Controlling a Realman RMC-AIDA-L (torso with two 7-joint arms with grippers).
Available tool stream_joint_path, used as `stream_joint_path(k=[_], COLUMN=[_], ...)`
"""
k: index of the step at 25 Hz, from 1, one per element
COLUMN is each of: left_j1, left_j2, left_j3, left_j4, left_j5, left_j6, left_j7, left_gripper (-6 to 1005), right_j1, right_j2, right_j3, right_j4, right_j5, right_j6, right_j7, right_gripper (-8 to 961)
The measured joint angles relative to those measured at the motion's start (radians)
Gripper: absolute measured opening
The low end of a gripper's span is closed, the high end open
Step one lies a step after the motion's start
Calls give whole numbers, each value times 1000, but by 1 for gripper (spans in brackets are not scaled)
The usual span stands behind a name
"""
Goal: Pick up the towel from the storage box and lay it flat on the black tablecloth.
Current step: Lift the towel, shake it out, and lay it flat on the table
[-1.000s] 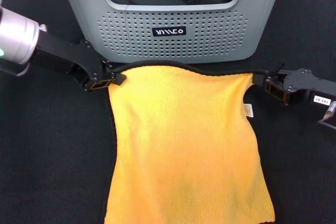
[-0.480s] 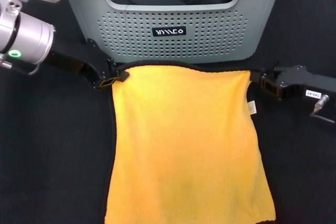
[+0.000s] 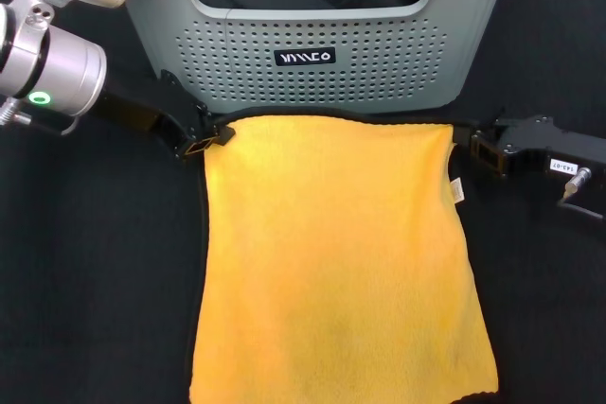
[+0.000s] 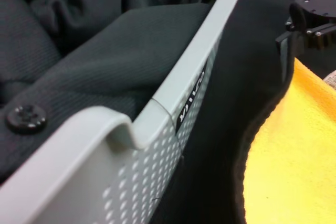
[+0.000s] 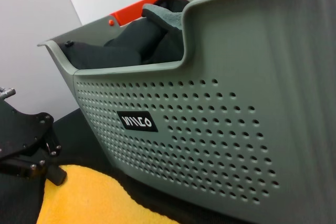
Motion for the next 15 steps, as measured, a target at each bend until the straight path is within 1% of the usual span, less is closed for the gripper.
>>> stream_joint_path(k=[15], left_j1=[3], left_j2=[-10], left_j3=[0], left_j4=[-10], left_j5=[4], left_j6=[-37], left_j7=[0], left_gripper=[13], right_j1=[2], right_j2=[3], right_j3=[-6], right_j4=[11], right_j5=[0], right_j6=[-34], right_j7=[-1], right_gripper=[133])
